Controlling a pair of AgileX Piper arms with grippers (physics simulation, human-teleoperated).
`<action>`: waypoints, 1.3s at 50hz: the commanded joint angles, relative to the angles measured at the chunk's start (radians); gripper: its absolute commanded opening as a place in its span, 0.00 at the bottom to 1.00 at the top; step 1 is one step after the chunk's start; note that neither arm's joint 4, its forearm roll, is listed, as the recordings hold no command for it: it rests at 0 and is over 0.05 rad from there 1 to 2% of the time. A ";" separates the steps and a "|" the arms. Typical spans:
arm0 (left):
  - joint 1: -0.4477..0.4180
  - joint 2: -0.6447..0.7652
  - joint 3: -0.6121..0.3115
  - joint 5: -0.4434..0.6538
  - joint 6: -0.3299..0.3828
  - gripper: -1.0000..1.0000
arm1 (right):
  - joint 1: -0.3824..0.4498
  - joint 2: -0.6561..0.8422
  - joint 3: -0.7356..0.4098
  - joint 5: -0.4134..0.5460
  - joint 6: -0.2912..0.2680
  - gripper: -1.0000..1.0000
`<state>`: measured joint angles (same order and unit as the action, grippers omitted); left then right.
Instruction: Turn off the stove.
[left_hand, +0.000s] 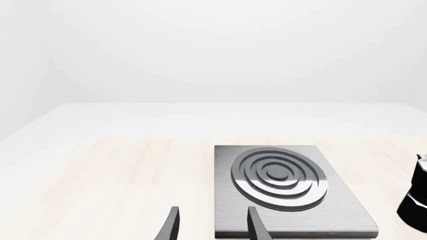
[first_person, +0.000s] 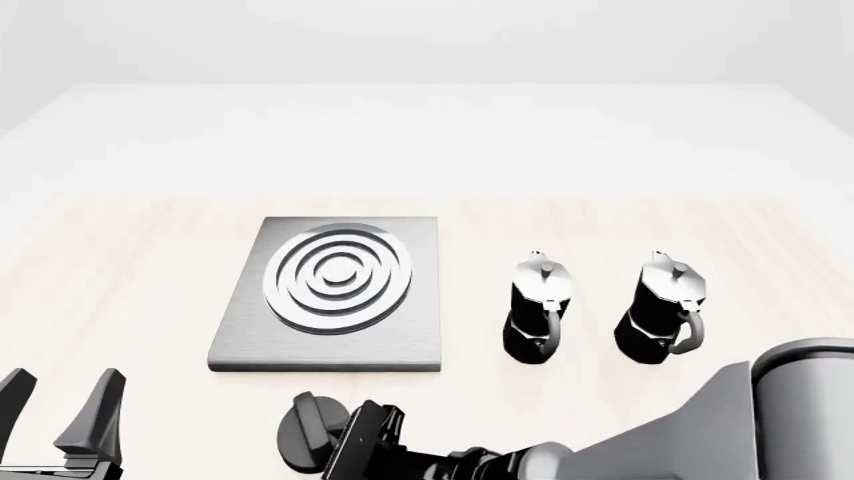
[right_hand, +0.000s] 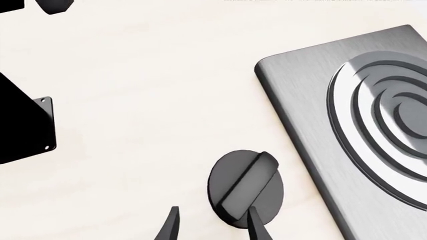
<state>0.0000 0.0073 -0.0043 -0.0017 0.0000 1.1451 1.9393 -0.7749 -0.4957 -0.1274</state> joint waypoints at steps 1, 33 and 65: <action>0.000 0.000 0.000 0.000 0.000 1.00 | 0.009 0.007 -0.020 0.009 0.000 1.00; 0.000 0.000 0.000 0.000 0.000 1.00 | 0.037 0.008 -0.054 0.035 -0.003 1.00; 0.000 0.000 0.000 0.000 0.000 1.00 | 0.009 -0.110 0.071 0.022 -0.011 1.00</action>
<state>0.0000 0.0073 -0.0043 -0.0017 0.0000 1.1628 1.8704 -0.7485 -0.4655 -0.1393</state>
